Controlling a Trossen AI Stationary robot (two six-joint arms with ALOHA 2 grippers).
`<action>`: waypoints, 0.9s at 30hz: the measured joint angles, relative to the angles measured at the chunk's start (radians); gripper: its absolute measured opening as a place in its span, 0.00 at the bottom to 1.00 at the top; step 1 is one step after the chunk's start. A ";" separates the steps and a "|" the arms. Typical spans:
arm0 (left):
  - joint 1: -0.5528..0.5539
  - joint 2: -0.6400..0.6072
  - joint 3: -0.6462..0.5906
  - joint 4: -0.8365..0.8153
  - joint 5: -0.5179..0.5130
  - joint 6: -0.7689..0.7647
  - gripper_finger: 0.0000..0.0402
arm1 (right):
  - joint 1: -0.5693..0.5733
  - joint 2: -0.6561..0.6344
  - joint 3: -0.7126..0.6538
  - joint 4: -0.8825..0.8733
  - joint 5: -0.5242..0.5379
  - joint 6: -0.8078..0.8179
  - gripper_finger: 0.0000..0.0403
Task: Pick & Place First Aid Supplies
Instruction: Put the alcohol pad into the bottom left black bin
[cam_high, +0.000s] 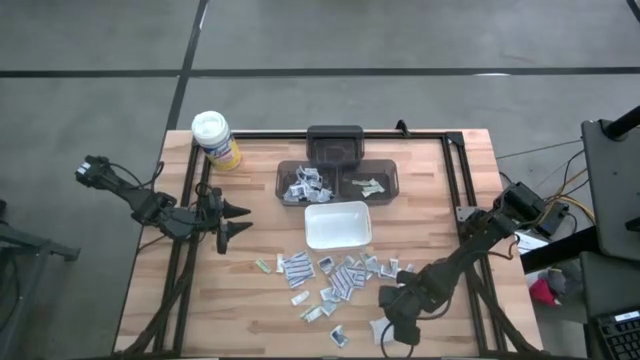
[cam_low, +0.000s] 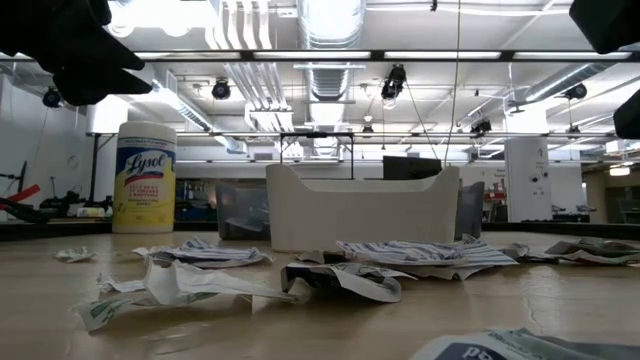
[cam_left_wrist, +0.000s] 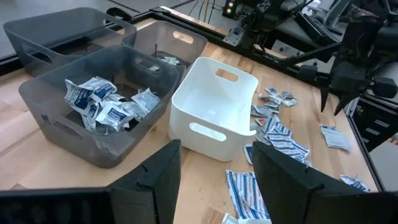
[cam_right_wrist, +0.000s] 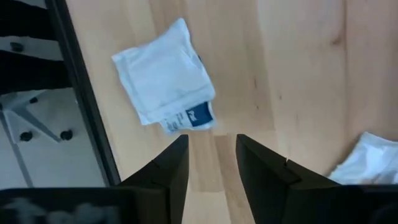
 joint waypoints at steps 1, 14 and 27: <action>0.000 0.000 0.000 0.000 0.000 0.000 0.47 | 0.000 0.000 -0.002 0.008 0.000 0.000 0.31; 0.000 0.000 0.000 0.000 -0.003 0.001 0.47 | -0.001 0.055 0.019 0.049 -0.013 -0.002 0.30; 0.000 0.000 0.000 -0.001 -0.005 0.002 0.47 | -0.002 0.184 0.103 -0.063 -0.012 0.003 0.27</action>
